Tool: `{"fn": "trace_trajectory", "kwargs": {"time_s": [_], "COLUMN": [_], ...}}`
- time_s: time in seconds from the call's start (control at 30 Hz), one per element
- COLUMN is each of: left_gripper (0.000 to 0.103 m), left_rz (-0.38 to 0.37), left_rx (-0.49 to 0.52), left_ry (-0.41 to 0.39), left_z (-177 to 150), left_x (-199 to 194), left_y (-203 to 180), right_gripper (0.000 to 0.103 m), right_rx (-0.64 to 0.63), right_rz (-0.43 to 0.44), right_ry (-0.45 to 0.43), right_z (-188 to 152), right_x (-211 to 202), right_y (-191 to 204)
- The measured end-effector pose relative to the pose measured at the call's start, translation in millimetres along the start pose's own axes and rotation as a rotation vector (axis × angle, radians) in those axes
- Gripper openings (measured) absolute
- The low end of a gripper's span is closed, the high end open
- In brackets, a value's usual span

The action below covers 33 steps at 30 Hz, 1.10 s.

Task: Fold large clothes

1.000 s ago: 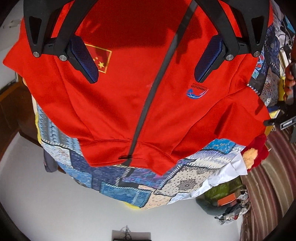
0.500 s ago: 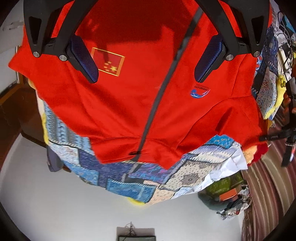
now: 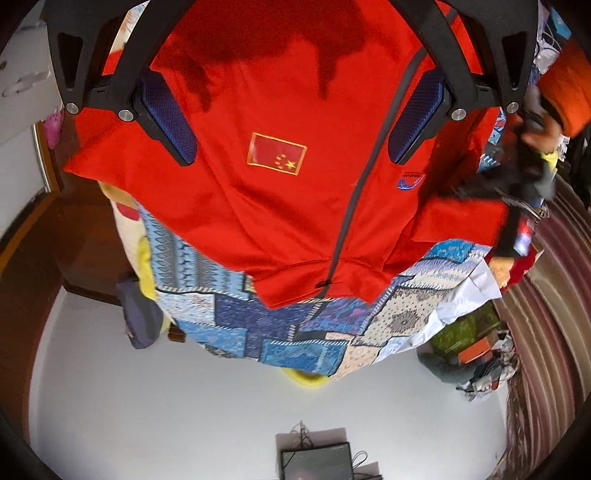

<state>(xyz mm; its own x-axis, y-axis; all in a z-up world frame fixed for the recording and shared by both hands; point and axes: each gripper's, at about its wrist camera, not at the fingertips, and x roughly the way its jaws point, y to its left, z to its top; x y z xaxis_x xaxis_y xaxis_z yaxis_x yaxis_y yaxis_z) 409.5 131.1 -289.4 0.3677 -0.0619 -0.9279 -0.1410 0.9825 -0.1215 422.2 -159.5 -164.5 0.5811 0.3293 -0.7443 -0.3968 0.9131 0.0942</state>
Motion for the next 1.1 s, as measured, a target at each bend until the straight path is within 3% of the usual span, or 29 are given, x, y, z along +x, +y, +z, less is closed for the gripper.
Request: {"fn": "trace_trajectory", "kwargs": {"time_s": [0.1,0.17,0.23,0.43,0.57,0.73,0.83,0.93,1.0,1.1], "left_gripper": [0.026,0.068,0.078,0.079,0.08,0.079,0.068,0.067,0.062,0.032], "left_rz": [0.012,-0.022,-0.096,-0.046,-0.023,-0.038,-0.095,-0.122,-0.077,0.088], "left_rx": [-0.005,-0.033,-0.049,-0.09,-0.237,-0.448,-0.523,-0.563,-0.552,-0.519], "left_ry": [0.019,0.017,0.001,-0.127,-0.176,-0.173,-0.169,-0.199,-0.226,-0.222], "left_z": [-12,-18,-26,-41,-45,-46,-44,-38,-30,-15], "left_x": [7,-6,-23,-84,-101,-89,-77,-69,-69,-65], "left_y": [6,17,30,89,160,231,253,259,257,256], "right_gripper": [0.103,0.103,0.103,0.103,0.103,0.103,0.103,0.103,0.103,0.103], "right_rx": [0.009,0.016,0.022,0.034,0.021,0.001,-0.006,-0.012,-0.012,-0.003], "right_rz": [-0.007,-0.008,-0.004,0.029,0.054,0.067,0.069,0.062,0.059,0.059], "right_ry": [-0.003,0.0,-0.002,0.012,0.02,0.035,0.044,0.053,0.06,0.071], "right_z": [-4,-6,-6,-6,-4,0,3,5,7,8], "right_x": [-11,-16,-18,-8,5,22,31,39,44,49], "right_y": [-8,-11,-13,0,18,38,44,49,50,47]}}
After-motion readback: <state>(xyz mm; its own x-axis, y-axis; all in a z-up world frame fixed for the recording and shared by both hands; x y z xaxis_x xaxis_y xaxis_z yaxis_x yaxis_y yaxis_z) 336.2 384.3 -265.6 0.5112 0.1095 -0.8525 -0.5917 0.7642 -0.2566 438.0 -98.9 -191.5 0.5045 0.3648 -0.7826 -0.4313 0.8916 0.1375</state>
